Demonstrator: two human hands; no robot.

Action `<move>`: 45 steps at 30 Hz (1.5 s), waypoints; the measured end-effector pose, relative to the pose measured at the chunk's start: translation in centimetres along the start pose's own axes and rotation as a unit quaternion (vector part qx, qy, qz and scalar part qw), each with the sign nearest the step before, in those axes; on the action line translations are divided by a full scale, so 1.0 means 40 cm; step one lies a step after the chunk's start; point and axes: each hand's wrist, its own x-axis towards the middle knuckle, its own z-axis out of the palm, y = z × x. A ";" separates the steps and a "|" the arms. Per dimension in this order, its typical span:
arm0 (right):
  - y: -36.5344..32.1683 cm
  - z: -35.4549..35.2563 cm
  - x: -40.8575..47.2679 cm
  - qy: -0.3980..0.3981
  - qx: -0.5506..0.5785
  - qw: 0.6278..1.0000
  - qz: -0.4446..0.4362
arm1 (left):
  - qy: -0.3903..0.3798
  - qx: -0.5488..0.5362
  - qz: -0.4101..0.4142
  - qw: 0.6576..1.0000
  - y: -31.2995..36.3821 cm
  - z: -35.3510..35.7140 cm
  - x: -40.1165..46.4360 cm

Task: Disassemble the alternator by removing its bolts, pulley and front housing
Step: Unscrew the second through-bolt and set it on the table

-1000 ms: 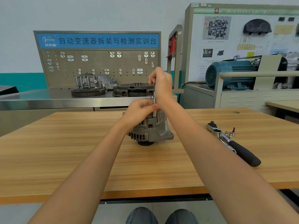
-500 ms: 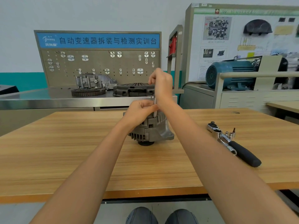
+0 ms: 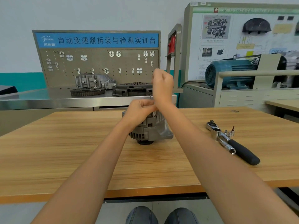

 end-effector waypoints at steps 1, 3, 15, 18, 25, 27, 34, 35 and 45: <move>0.014 0.005 -0.010 0.028 -0.090 0.993 -0.073 | 0.009 0.002 0.003 1.000 0.000 0.002 0.000; 0.031 0.015 -0.014 0.084 -0.272 0.944 -0.165 | 0.028 0.012 0.002 1.000 0.001 0.005 0.000; -0.004 0.029 0.022 -0.062 0.036 0.994 0.079 | -0.048 -0.017 0.018 0.999 0.000 -0.021 -0.007; -0.008 0.026 0.020 -0.033 0.004 0.994 0.108 | -0.061 -0.001 0.026 0.998 0.000 -0.021 -0.004; -0.047 0.012 0.044 -0.078 0.035 0.911 0.405 | -0.062 -0.011 0.028 0.998 0.001 -0.020 -0.010; -0.060 0.001 0.047 -0.114 0.064 0.903 0.409 | -0.062 -0.013 0.020 0.998 0.001 -0.021 -0.008; -0.056 0.041 0.013 0.053 0.152 0.921 0.354 | -0.007 0.018 0.012 1.000 0.005 -0.014 -0.008; -0.051 0.050 0.005 0.107 0.167 0.922 0.333 | 0.008 0.033 0.006 0.999 0.004 -0.012 -0.006; -0.064 0.052 0.034 0.035 0.115 0.924 0.364 | -0.041 0.030 -0.012 0.999 0.002 -0.019 -0.008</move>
